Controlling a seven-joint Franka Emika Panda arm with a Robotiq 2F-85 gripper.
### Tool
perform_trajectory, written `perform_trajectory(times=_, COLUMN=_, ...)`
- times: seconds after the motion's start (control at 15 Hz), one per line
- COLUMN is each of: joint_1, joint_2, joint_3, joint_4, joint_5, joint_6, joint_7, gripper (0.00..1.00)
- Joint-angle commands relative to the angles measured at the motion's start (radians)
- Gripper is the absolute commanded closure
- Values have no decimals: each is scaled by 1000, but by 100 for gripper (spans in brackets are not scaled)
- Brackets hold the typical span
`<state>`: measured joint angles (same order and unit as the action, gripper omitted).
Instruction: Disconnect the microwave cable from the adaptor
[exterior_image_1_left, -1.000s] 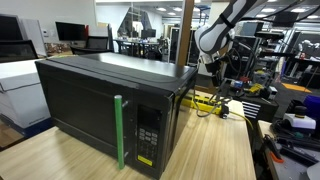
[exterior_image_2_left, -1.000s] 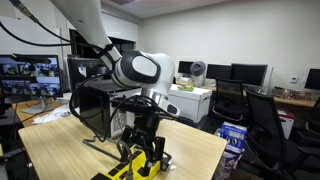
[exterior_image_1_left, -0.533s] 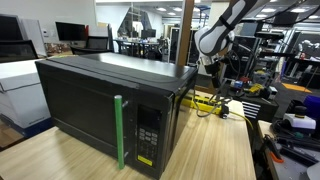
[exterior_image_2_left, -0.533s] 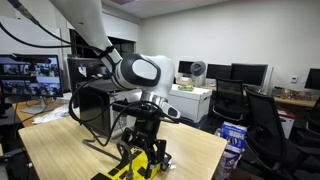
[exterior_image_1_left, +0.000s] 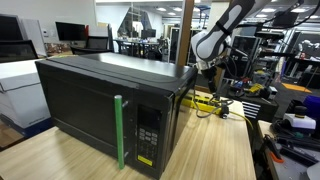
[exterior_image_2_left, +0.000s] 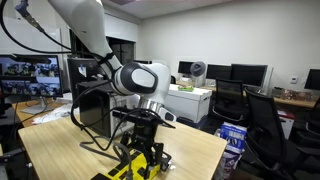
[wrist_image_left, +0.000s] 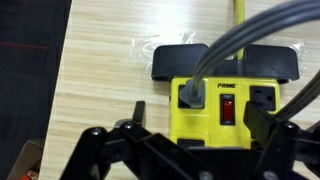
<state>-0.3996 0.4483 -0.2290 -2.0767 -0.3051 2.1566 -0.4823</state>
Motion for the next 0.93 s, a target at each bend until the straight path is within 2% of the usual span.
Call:
perform_trajectory(times=0.0, joint_1=-2, joint_2=8, joint_3=-16, joint_4=8, joint_5=-4, joint_6=-10, joint_7=3, gripper=0)
perform_trajectory(times=0.47, joint_1=-2, joint_2=28, joint_3=-44, joint_4=25, joint_5=-23, joint_6=-46, joint_7=12, gripper=0)
perform_trajectory(times=0.87, joint_1=-9, joint_2=36, joint_3=-42, joint_4=39, joint_5=-28, joint_6=-91, joint_7=-18, gripper=0)
